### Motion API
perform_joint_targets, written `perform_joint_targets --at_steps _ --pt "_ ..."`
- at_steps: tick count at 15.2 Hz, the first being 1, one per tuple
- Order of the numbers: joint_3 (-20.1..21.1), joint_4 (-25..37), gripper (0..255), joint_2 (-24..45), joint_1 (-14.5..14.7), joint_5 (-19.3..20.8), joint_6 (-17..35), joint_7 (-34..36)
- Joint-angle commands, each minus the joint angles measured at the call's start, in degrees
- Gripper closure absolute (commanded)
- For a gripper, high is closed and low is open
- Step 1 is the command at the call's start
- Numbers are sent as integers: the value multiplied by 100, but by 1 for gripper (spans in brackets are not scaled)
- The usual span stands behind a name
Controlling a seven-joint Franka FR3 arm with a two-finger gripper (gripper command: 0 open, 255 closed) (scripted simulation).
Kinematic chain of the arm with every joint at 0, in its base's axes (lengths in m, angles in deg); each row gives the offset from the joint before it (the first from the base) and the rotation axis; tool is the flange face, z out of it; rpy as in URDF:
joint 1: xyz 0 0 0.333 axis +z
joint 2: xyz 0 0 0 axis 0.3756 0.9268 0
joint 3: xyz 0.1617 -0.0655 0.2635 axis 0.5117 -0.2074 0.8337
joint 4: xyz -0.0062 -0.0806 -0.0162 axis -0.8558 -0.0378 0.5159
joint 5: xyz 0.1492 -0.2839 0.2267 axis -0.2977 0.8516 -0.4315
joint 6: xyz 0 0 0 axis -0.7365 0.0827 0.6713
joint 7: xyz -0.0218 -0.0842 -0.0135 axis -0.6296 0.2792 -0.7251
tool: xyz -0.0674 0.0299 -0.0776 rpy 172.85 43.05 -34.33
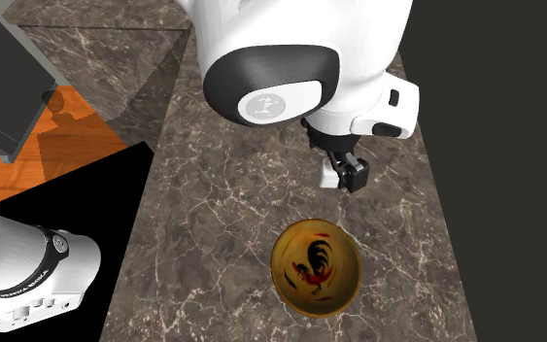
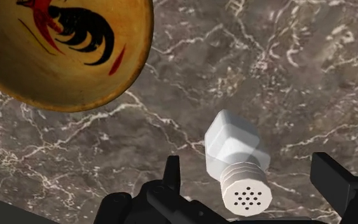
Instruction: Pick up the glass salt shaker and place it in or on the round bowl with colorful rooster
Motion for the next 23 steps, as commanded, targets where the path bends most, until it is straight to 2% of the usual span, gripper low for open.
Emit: perform_joint_targets --at_steps 1,6,7,16,23 --pt "3 -8 0 21 3 -3 31 3" --pt "3 -8 0 20 3 -3 30 3" --pt "3 -8 255 20 3 -3 30 3" --pt "3 -7 255 21 3 -3 31 3" --pt "-4 222 255 -266 8 64 -482 58"
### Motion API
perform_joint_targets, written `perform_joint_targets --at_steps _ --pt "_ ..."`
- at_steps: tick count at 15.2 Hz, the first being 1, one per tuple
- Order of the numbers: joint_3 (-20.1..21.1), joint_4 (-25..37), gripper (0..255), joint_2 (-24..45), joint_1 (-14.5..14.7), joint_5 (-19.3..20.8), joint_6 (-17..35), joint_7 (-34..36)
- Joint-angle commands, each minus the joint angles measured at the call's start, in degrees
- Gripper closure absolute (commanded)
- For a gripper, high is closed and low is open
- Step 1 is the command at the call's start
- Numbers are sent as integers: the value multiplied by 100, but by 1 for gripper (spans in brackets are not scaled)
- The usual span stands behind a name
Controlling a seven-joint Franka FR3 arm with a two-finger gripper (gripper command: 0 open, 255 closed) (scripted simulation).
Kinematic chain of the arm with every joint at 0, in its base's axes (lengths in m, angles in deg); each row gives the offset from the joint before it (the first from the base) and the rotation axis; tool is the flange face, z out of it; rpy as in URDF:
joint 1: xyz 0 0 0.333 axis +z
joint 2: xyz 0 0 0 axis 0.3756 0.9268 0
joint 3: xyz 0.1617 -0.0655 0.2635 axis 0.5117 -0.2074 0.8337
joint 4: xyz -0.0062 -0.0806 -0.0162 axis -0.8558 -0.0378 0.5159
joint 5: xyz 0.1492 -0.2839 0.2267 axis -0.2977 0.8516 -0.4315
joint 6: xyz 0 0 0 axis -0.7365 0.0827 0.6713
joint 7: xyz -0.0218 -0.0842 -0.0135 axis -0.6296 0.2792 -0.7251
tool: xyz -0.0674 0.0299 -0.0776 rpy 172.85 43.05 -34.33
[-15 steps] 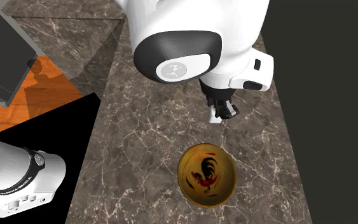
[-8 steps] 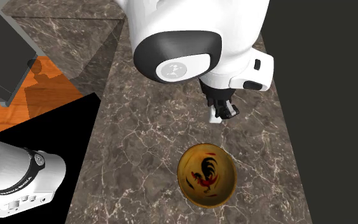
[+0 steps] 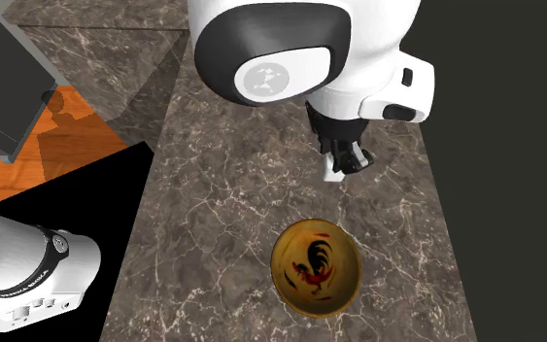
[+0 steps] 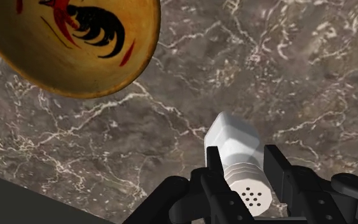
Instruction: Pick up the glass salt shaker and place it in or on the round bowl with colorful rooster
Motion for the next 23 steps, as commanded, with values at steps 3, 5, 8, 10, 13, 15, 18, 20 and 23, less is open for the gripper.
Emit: perform_joint_targets --at_steps 3,5,8,10,13,15,18,20,23 --pt "5 146 255 -152 10 38 -298 45" --pt "5 230 255 -217 11 51 -446 56" --pt "5 365 255 -305 12 70 -669 72" --pt "6 461 255 -358 13 80 -818 81" --pt "7 615 255 -429 13 94 -1042 94" --pt "8 724 255 -471 14 102 -1192 101" --pt "-50 687 255 -605 -41 106 -1290 -8" --pt "-171 517 255 -823 -153 114 -1340 -237" --pt "-367 312 255 -1118 -320 138 -1435 -587"
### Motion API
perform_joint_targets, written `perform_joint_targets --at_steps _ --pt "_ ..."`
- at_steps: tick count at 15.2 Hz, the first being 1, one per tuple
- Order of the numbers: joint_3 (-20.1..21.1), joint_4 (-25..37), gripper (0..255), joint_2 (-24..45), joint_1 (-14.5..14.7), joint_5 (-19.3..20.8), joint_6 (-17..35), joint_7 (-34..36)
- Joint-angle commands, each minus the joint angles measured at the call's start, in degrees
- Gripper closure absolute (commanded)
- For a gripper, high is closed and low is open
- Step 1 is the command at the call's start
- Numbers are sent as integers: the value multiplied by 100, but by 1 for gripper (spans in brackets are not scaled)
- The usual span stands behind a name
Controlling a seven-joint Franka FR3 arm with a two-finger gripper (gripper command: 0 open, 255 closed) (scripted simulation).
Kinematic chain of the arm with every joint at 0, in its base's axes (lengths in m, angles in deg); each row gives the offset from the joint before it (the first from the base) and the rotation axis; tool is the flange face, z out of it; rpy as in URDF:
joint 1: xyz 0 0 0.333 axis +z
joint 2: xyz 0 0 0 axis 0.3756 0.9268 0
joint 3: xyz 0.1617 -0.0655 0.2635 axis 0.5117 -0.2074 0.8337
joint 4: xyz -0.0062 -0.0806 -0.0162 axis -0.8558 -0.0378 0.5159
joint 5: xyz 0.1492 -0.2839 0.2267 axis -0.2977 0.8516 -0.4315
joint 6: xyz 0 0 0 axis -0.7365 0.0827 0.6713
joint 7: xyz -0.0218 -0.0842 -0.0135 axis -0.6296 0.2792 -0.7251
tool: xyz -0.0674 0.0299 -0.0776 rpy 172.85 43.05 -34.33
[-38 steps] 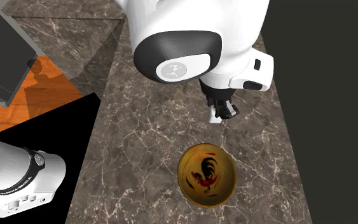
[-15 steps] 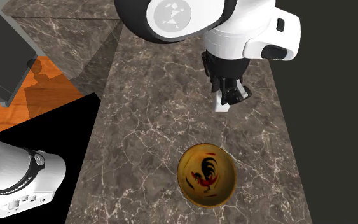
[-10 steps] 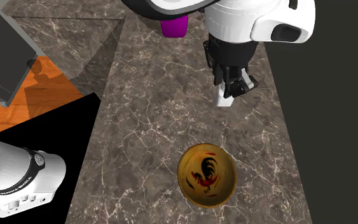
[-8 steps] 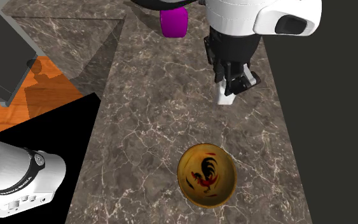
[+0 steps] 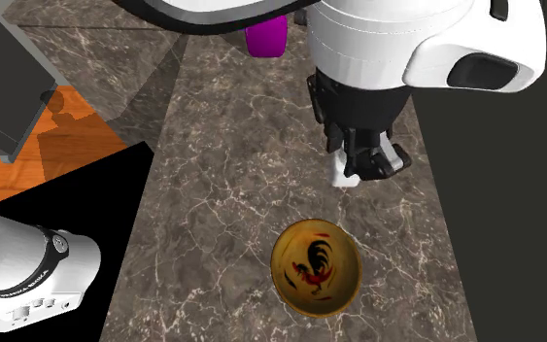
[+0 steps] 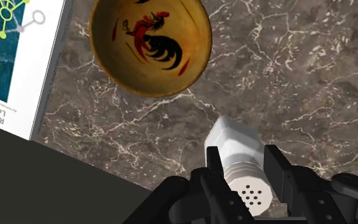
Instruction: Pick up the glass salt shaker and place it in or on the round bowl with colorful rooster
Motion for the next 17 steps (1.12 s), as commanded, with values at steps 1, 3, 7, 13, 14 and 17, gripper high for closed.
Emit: perform_joint_targets --at_steps 1,3,7,13,14,17 --pt "-140 -182 255 -244 -119 27 -65 -251" --pt "-284 -271 255 -410 -230 55 -143 -490" --pt "-652 -376 255 -727 -501 134 -360 -1083" --pt "-680 -750 255 -633 -502 108 105 -1124" --pt "-684 -808 255 -612 -501 102 183 -1132" --pt "-699 -976 255 -543 -500 79 417 -1159"
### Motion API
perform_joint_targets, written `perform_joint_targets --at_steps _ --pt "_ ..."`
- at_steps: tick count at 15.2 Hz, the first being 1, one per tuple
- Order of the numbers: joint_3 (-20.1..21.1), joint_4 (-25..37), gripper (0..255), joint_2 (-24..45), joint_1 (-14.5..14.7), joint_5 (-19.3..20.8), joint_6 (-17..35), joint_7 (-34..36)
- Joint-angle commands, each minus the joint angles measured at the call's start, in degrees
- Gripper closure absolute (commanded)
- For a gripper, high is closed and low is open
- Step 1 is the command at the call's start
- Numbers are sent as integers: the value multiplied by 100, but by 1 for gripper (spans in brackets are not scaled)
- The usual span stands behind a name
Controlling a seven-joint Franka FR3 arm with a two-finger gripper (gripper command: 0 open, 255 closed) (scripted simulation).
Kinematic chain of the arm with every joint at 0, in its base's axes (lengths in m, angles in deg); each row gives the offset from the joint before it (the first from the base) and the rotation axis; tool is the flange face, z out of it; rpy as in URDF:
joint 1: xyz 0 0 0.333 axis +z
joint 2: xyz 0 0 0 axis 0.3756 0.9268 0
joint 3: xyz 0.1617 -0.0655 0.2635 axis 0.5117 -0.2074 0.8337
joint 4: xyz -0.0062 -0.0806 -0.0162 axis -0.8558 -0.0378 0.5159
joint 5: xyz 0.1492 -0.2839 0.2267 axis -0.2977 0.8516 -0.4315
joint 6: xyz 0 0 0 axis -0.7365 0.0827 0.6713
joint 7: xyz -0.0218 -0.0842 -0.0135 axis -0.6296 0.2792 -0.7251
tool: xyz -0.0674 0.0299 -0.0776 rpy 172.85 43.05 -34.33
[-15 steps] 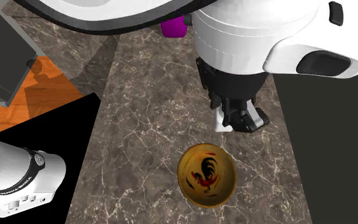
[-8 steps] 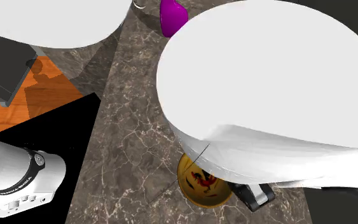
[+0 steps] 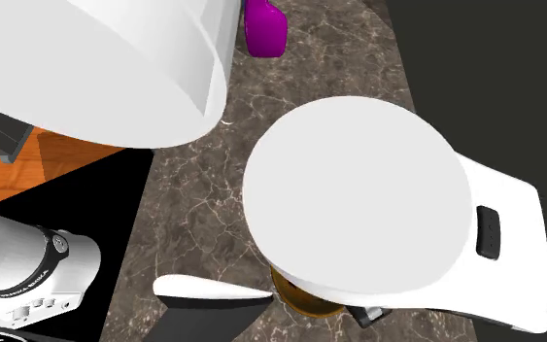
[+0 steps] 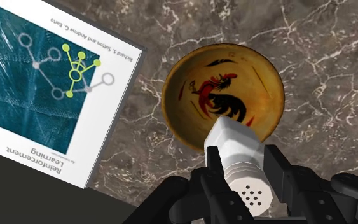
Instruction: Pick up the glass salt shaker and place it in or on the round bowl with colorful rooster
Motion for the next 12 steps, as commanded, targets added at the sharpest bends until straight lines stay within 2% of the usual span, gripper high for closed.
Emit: perform_joint_targets --at_steps 1,10,12 --pt "-5 -111 255 49 5 -17 162 -11" --pt "-54 -542 255 344 19 -130 874 -127" --pt "-54 -542 255 344 19 -130 874 -126"
